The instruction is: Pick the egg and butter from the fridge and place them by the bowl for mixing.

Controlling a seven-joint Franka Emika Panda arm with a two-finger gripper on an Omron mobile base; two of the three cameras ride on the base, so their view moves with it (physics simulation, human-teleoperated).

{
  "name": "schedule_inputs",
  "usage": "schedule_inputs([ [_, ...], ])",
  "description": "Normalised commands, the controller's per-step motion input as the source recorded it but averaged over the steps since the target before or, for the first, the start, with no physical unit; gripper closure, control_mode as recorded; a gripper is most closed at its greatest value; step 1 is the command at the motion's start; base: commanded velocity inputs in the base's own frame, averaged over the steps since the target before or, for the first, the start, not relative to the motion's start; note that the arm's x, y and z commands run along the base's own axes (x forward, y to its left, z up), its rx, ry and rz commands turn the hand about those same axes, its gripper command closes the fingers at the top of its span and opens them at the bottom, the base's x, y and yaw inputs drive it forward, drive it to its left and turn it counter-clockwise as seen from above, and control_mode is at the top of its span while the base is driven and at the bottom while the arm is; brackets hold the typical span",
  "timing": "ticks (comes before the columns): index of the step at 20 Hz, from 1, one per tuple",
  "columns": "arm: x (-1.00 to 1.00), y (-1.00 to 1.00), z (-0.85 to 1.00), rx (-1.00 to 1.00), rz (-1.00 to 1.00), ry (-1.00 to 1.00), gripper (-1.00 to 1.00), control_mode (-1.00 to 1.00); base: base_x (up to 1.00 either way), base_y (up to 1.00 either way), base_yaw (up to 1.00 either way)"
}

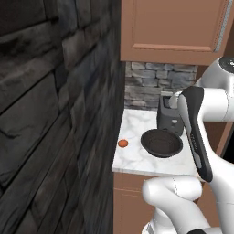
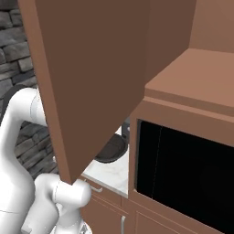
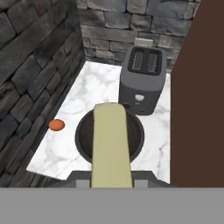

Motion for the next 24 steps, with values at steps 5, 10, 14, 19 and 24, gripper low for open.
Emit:
schedule_inputs([
  [5,0.0,0.0,0.0,0.0,0.0,0.0,1.0,1.0,-0.04,0.1,0.1],
  [10,-0.04,0.2,-0.03,-0.01,0.18,0.0,1.0,-1.0,-0.01,0.05,0.03],
  [14,-0.02,0.34,-0.09,0.0,0.28,0.0,1.0,-1.0,0.0,0.0,0.0],
  [19,0.0,0.47,-0.15,-0.08,0.28,0.02,1.0,-1.0,0.0,0.0,0.0],
  [24,0.01,0.44,-0.26,-0.2,0.05,0.19,1.0,-1.0,0.0,0.0,0.0],
])
